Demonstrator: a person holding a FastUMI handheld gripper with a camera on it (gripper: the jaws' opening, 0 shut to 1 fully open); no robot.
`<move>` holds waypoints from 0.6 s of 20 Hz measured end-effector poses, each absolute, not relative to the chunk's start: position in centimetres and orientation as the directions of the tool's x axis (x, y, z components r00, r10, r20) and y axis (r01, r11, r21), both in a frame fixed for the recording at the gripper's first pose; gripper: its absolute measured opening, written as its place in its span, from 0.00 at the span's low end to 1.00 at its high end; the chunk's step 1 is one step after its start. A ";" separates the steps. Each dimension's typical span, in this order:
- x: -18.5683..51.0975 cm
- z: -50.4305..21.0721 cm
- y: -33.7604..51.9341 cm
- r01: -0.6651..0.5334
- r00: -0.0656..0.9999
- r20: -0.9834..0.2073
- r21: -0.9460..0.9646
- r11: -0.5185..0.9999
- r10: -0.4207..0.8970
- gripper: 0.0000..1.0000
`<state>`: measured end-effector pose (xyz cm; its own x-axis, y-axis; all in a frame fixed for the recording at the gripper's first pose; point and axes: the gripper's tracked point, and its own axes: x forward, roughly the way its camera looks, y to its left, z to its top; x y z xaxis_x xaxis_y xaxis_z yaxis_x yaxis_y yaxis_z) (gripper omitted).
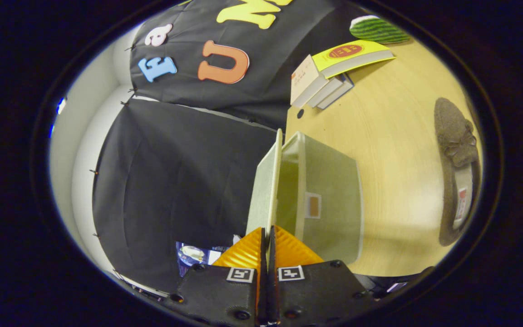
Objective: Open the storage box then place both shoes into the box .Put the left shoe in first, then the right shoe, with the right side of both shoes facing outward in a uniform manner.
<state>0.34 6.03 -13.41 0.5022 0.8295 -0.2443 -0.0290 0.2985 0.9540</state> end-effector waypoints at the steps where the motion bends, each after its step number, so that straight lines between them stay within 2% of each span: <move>1: 0.6 -12.3 6.6 -0.049 0.509 -0.247 0.948 0.314 0.825 0.06; 5: 0.8 -5.9 10.2 -0.145 0.508 -0.214 0.933 0.328 0.834 0.06; 12: 1.2 0.2 22.0 -0.299 0.450 -0.262 0.857 0.420 0.854 0.06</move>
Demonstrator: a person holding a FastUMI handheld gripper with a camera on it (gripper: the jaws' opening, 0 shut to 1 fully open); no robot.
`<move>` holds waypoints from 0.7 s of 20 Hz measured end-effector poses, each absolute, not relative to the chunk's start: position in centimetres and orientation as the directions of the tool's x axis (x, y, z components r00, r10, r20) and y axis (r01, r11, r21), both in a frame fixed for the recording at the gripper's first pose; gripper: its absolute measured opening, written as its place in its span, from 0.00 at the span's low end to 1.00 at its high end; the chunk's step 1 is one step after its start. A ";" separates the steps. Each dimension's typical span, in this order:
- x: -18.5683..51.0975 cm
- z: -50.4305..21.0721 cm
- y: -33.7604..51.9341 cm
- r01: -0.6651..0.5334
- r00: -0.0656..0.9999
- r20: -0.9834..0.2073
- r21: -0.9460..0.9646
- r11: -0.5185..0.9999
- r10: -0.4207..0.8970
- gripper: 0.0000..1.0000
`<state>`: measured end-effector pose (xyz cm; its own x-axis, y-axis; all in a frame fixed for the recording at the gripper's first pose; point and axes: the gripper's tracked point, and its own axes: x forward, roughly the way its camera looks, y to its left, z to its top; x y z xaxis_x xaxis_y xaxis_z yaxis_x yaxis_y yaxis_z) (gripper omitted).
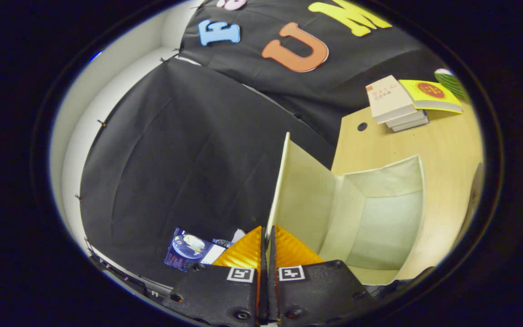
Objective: Open the storage box then place both shoes into the box .Put the left shoe in first, then the right shoe, with the right side of both shoes facing outward in a uniform manner.
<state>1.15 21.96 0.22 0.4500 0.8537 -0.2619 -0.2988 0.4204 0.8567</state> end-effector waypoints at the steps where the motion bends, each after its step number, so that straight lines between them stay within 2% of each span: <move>1: 1.1 0.5 23.7 -0.319 0.432 -0.272 0.846 0.427 0.860 0.06; 3: 1.1 1.0 27.1 -0.365 0.401 -0.277 0.826 0.430 0.873 0.09; 5: 1.2 0.7 29.8 -0.392 0.388 -0.286 0.809 0.437 0.876 0.18; 8: 2.5 -1.0 30.1 -0.420 0.439 -0.346 0.737 0.530 0.829 0.73; 11: 3.0 -2.0 28.9 -0.415 0.495 -0.380 0.686 0.597 0.781 0.85; 14: 2.7 -2.4 26.2 -0.441 0.559 -0.387 0.611 0.658 0.733 0.86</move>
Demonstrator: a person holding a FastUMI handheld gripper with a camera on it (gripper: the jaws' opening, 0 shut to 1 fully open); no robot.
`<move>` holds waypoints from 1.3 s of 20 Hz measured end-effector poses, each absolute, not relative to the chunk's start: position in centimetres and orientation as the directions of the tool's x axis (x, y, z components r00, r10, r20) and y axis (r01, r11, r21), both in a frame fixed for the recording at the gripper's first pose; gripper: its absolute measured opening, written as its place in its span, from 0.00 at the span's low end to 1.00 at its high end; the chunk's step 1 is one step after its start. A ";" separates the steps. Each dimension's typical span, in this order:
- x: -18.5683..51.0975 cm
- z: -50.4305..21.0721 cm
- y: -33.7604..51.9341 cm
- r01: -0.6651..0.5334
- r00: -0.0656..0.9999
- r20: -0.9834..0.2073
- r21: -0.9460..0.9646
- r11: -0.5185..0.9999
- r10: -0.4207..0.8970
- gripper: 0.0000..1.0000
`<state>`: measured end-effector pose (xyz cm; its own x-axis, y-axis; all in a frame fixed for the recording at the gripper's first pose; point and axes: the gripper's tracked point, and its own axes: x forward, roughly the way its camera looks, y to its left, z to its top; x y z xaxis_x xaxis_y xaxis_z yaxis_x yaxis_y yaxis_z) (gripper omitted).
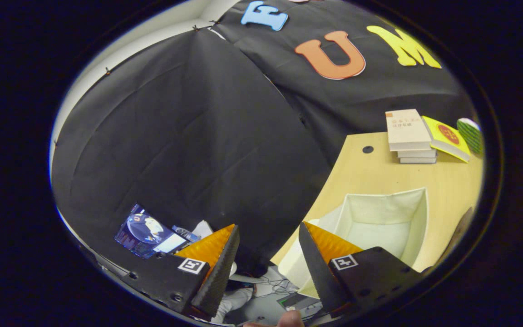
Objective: Open the storage box then place both shoes into the box .Put the left shoe in first, then the right shoe, with the right side of both shoes facing outward in a uniform manner.
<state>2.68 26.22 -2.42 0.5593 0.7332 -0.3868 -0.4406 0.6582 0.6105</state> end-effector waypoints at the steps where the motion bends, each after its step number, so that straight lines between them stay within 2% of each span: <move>1: 2.9 -2.7 24.8 -0.448 0.596 -0.388 0.566 0.692 0.703 0.87; 2: 2.9 -2.8 23.1 -0.450 0.630 -0.386 0.526 0.722 0.674 0.95; 3: 2.8 -2.7 21.2 -0.445 0.658 -0.382 0.498 0.744 0.649 0.96; 9: 0.9 -3.0 8.7 -0.314 0.766 -0.420 0.416 0.853 0.487 0.96; 16: -1.3 -6.2 -5.1 -0.142 0.814 -0.508 0.300 0.943 0.284 0.96; 21: -3.2 -12.0 -10.9 -0.015 0.769 -0.609 0.289 0.957 0.196 0.96; 26: -3.3 -19.8 -14.1 0.073 0.664 -0.723 0.318 0.945 0.192 0.94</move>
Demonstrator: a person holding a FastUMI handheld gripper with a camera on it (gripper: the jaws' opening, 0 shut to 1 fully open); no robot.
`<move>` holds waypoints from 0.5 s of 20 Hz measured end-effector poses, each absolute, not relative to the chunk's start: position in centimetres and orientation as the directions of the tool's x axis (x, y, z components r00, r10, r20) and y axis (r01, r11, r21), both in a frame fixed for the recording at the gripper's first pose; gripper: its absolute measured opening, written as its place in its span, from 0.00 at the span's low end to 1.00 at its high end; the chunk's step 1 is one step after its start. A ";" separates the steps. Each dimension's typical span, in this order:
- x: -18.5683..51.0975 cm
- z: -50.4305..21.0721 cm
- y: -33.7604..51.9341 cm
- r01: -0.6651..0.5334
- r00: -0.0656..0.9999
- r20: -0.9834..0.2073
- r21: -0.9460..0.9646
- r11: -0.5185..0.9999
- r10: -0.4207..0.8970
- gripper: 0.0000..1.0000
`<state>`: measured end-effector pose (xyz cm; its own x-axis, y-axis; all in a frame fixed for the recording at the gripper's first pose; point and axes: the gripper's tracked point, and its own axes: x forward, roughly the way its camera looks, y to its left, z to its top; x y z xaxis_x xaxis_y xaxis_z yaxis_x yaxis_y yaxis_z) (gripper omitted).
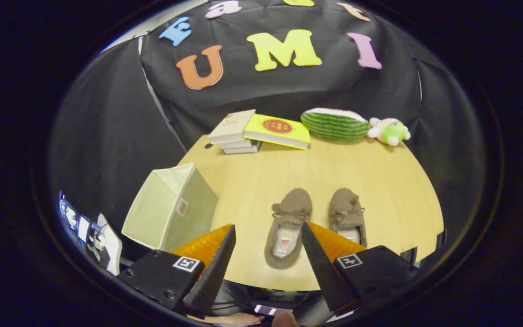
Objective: Open the storage box then place both shoes into the box .Put the left shoe in first, then the right shoe, with the right side of both shoes facing outward in a uniform manner.
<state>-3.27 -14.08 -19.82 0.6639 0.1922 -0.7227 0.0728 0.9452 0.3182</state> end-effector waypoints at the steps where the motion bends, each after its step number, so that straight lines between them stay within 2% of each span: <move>1: -3.3 -21.8 -14.5 0.090 0.635 -0.749 0.317 0.944 0.191 0.93; 6: -2.5 -30.2 -15.3 0.190 0.478 -0.848 0.353 0.916 0.227 0.90; 8: -2.2 -32.2 -15.5 0.230 0.440 -0.866 0.363 0.903 0.236 0.76; 10: -1.5 -33.4 -15.5 0.267 0.419 -0.872 0.387 0.883 0.255 0.67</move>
